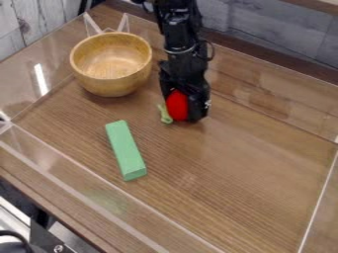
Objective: Move the red fruit to the left
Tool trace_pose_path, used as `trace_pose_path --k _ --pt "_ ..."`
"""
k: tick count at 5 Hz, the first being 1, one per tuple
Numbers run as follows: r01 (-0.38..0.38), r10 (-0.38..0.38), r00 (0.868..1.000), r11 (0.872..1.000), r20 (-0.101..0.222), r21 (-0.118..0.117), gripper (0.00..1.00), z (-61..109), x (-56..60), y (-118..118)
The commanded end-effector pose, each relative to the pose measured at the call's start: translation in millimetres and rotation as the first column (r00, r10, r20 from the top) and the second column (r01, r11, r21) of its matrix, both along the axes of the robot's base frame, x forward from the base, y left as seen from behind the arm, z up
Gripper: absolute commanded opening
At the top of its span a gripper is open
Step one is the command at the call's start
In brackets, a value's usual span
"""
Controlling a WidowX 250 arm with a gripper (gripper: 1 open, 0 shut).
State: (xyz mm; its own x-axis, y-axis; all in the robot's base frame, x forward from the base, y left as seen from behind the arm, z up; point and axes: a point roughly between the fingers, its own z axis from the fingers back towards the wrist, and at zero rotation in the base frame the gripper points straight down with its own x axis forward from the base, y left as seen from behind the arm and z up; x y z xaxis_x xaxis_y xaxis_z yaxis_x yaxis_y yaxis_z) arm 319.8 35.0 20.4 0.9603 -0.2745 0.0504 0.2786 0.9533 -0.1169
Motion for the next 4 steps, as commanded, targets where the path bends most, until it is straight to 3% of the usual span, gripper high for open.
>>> trace_pose_path --k 1,2,4 --pt "-0.025 0.025 0.999 1.000 0.021 0.000 1.00 16.3 -5.9 8.0" --pt "-0.037 0.037 0.999 0.999 0.021 -0.002 0.00 14.8 -3.5 18.1" --pt "-0.069 0.069 0.997 0.998 0.031 -0.010 0.00 37.3 -15.8 26.0"
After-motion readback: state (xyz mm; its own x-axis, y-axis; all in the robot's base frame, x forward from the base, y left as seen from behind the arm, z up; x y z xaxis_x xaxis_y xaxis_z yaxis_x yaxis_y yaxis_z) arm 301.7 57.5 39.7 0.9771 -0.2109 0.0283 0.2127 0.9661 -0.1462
